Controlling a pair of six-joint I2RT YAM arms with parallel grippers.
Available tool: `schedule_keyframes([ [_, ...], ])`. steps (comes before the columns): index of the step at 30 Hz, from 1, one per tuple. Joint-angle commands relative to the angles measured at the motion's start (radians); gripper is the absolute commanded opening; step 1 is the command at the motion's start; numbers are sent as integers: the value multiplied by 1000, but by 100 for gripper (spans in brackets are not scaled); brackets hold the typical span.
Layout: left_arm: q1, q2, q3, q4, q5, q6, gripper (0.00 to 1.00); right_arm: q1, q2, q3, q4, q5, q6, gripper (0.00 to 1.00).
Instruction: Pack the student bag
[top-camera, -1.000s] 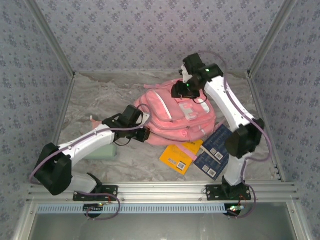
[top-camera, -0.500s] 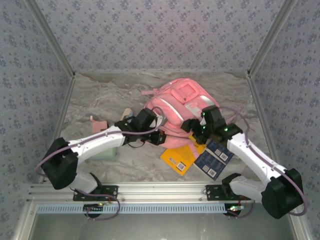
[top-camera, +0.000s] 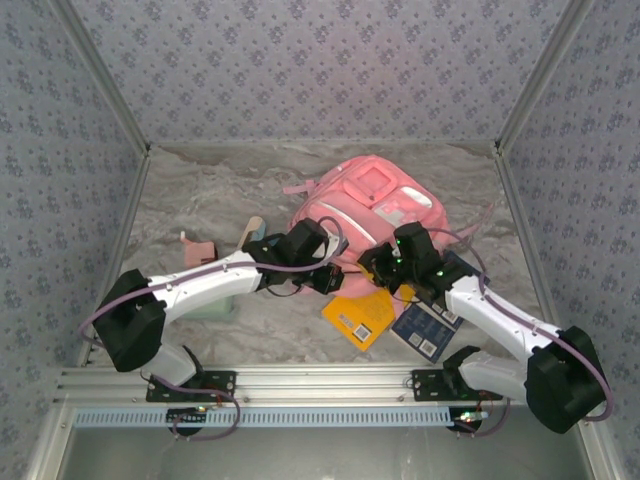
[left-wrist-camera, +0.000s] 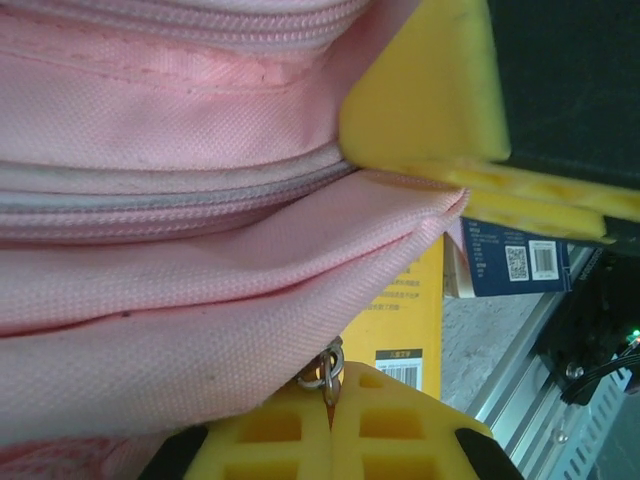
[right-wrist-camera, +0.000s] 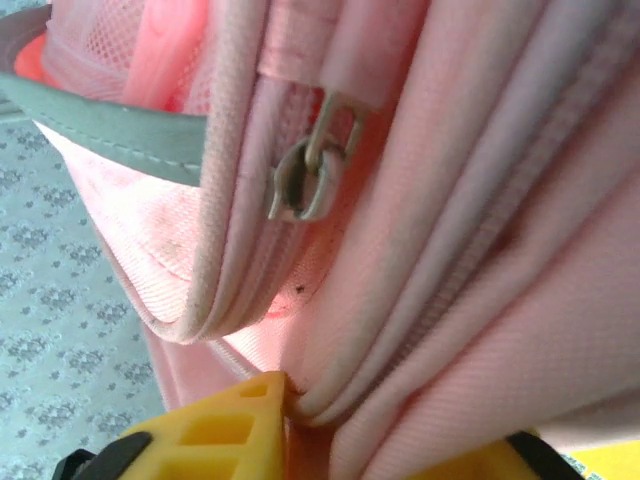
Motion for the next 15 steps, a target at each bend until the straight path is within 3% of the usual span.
schedule_keyframes([
  [1,-17,-27,46,-26,-7,72,0,-15,-4,20,-46,69,-58,7],
  [3,-17,-26,58,-73,-35,103,0,-27,-17,21,-70,71,-75,0],
  [15,22,-29,54,-185,-100,176,0,-116,-62,94,-264,8,-263,0],
])
